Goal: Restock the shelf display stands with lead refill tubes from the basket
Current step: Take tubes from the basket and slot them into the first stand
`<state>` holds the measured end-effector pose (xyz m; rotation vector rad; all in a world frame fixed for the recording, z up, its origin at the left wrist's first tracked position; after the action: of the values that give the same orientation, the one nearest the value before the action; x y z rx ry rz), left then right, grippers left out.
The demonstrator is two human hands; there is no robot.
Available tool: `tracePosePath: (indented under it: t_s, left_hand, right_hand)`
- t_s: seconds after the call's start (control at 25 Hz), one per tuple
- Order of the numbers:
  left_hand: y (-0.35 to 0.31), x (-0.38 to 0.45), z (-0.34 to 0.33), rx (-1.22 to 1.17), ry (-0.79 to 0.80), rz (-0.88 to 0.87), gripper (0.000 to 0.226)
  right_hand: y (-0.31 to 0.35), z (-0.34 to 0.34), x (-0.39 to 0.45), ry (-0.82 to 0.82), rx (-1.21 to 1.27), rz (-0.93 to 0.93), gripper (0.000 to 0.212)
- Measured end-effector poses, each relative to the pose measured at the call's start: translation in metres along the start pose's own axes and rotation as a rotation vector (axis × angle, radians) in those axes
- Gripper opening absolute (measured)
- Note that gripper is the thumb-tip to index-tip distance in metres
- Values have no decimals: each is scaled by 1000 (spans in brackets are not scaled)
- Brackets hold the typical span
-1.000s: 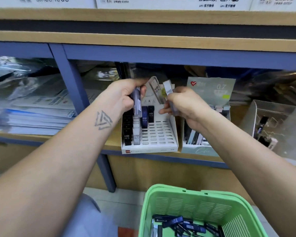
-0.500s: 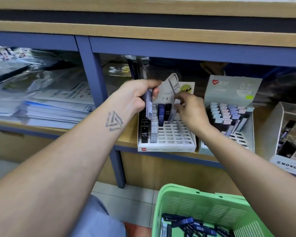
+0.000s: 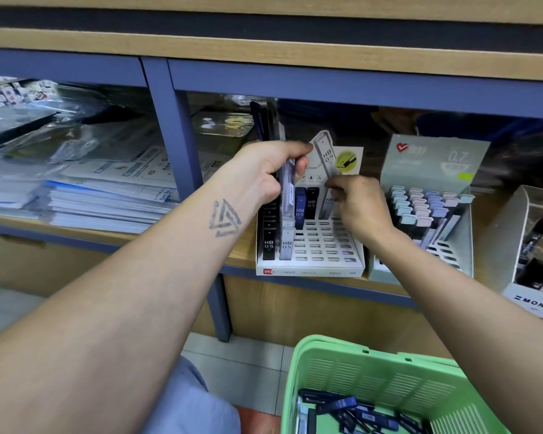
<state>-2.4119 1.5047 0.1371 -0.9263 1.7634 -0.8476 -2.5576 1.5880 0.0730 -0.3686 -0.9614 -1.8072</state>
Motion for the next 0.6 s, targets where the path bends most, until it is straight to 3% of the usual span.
tracePosePath:
  t_s: [0.2, 0.44, 0.52, 0.6]
  left_hand:
    - [3, 1, -2, 32, 10, 0, 6]
    - [8, -4, -3, 10, 27, 27, 10]
    - [8, -4, -4, -12, 31, 25, 21]
    - [8, -1, -4, -33, -2, 2, 26]
  right_hand:
    - [4, -4, 1, -92, -165, 125, 15]
    - [7, -1, -6, 28, -323, 119, 28]
    - [15, 7, -5, 32, -89, -14, 26]
    - [29, 20, -5, 132, 533, -403, 13]
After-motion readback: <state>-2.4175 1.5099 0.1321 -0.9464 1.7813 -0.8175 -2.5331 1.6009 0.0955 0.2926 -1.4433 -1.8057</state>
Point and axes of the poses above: each hand's wrist, its own x-axis towards the middle knuckle, its own z-axis out of the back of the hand, y = z × x, the point moved 2 cm from there along x, towards the middle knuckle, and after that the axes turned 15 degrees about -y, right-handed, at the moved point
